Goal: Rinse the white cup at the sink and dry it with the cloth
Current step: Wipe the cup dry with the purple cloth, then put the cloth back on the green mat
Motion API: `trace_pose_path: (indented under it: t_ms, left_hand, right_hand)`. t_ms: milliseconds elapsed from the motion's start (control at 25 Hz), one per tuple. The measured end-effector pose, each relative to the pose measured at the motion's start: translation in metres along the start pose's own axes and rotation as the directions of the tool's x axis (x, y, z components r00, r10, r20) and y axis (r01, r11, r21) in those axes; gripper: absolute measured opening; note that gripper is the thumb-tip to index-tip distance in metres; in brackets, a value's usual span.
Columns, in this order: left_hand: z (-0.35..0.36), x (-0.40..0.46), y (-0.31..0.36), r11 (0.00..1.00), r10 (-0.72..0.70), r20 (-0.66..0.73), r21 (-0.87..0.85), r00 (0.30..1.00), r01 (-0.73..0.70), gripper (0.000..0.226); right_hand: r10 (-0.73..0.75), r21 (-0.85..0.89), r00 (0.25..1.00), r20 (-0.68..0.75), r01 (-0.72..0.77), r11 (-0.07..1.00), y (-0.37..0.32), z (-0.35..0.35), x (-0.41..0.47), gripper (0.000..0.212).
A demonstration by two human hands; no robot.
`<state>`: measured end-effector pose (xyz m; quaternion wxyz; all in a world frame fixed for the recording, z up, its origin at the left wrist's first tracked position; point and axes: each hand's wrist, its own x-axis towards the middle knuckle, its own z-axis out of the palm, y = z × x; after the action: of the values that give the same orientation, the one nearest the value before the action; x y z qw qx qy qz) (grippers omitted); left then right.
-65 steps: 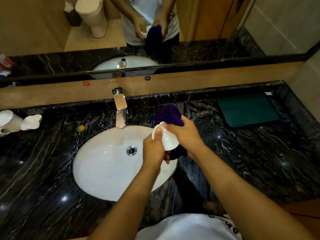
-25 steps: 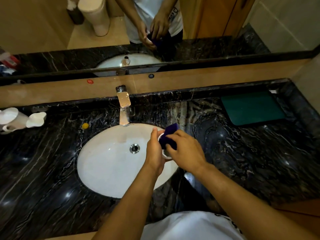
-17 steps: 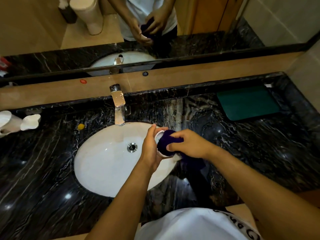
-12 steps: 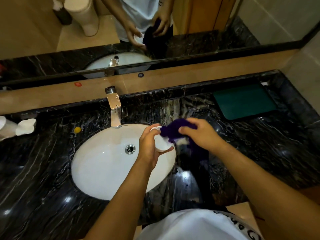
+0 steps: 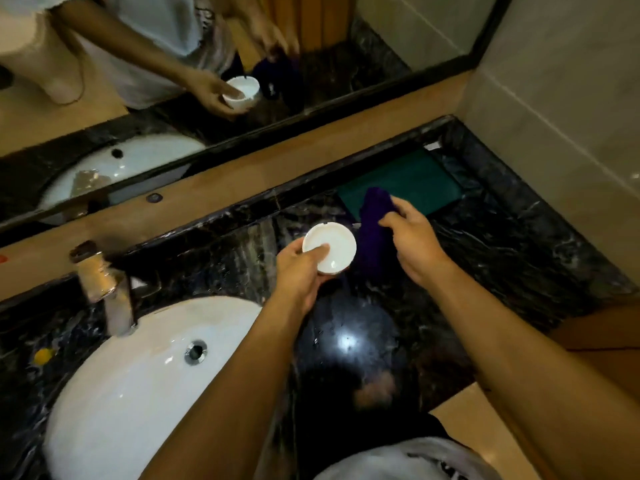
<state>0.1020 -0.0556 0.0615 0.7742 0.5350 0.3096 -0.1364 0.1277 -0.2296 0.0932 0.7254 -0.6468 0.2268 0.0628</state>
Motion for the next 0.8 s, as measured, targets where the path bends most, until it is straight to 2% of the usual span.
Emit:
trace_pose_path:
  t_ms: [160,320,400,480,600,680,760,800]
  left_hand:
    - [0.072,0.052,0.007,0.998,0.006,-0.030,0.063,1.000,-0.005,0.036]
    - [0.117,0.094,0.009,0.995,-0.007,-0.073,0.099,0.997,0.014,0.021]
    - [0.131,0.111,0.007,0.997,-0.009,-0.085,0.076,0.996,0.015,0.022]
    - [0.139,0.125,0.006,0.999,-0.004,-0.099,0.052,0.995,0.009,0.012]
    - [0.147,0.139,0.006,0.997,-0.016,-0.138,0.067,0.990,0.026,0.007]
    - [0.151,0.146,0.004,0.996,-0.017,-0.138,0.081,0.990,0.028,0.012]
    - [0.152,0.148,0.000,0.994,-0.009,-0.140,0.110,0.990,0.024,0.021]
    - [0.153,0.149,-0.001,0.992,-0.009,-0.147,0.122,0.989,0.027,0.024]
  right_hand:
    - [-0.157,-0.272,0.986,-0.054,0.137,0.952,-0.019,-0.058,0.075,0.056]
    - [-0.259,-0.444,0.965,-0.051,0.210,0.871,-0.030,-0.097,0.154,0.058]
    - [-0.297,-0.520,0.954,-0.036,0.236,0.821,-0.029,-0.107,0.188,0.059]
    - [-0.315,-0.595,0.949,-0.011,0.248,0.765,-0.024,-0.111,0.213,0.059]
    - [-0.274,-0.662,0.961,0.024,0.221,0.716,-0.012,-0.113,0.231,0.056]
    - [-0.264,-0.750,0.964,0.042,0.206,0.629,-0.008,-0.112,0.232,0.052]
    - [-0.405,-0.833,0.914,0.034,0.250,0.494,-0.004,-0.108,0.224,0.041]
    - [-0.481,-0.828,0.876,0.042,0.301,0.474,-0.003,-0.105,0.216,0.034]
